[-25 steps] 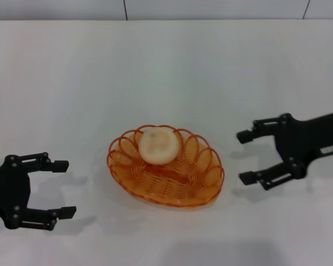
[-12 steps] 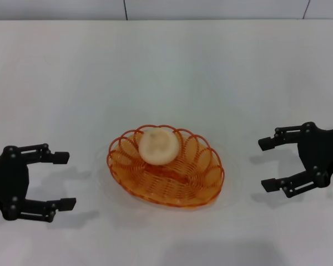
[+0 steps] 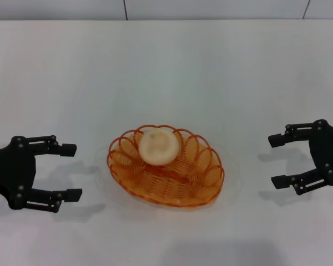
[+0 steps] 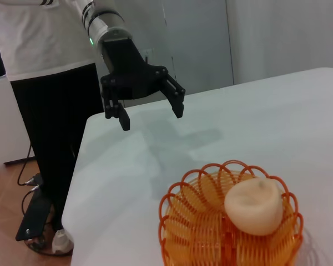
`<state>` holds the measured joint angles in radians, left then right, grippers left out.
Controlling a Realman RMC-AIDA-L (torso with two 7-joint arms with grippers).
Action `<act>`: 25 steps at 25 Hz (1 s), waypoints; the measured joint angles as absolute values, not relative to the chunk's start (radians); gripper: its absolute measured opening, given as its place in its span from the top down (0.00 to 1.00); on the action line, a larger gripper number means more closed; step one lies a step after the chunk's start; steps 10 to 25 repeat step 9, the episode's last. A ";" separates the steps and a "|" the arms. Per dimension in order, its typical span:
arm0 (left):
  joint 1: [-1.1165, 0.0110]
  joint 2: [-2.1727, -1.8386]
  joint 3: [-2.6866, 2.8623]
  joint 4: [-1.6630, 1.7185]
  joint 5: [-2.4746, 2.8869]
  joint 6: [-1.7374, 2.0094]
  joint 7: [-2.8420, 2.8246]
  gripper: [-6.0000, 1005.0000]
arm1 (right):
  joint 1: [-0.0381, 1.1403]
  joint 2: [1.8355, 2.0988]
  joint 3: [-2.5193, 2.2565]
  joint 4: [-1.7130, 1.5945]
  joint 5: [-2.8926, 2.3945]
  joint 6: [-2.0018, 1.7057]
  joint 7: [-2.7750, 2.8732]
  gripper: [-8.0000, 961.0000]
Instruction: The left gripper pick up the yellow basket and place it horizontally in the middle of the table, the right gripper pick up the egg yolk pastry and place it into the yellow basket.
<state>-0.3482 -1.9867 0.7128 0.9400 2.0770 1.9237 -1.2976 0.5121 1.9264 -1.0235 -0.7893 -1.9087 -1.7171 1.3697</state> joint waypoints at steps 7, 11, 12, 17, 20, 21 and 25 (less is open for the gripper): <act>-0.352 -1.986 0.713 0.940 2.082 1.924 -1.299 0.13 | 0.514 1.925 -1.023 -0.786 -1.909 -1.716 1.369 0.09; -0.352 -1.986 0.714 0.940 2.083 1.924 -1.299 0.13 | 0.514 1.925 -1.023 -0.785 -1.908 -1.717 1.369 0.09; -0.352 -1.986 0.714 0.940 2.083 1.924 -1.299 0.13 | 0.514 1.925 -1.023 -0.785 -1.908 -1.717 1.369 0.09; -0.352 -1.986 0.714 0.940 2.083 1.924 -1.299 0.13 | 0.514 1.925 -1.023 -0.785 -1.908 -1.717 1.369 0.09; -0.352 -1.986 0.714 0.940 2.083 1.924 -1.299 0.13 | 0.514 1.925 -1.023 -0.785 -1.908 -1.717 1.369 0.09; -0.352 -1.986 0.714 0.940 2.083 1.924 -1.299 0.13 | 0.514 1.925 -1.023 -0.785 -1.908 -1.717 1.369 0.09; -0.352 -1.986 0.714 0.940 2.083 1.924 -1.299 0.13 | 0.514 1.925 -1.023 -0.785 -1.908 -1.717 1.369 0.09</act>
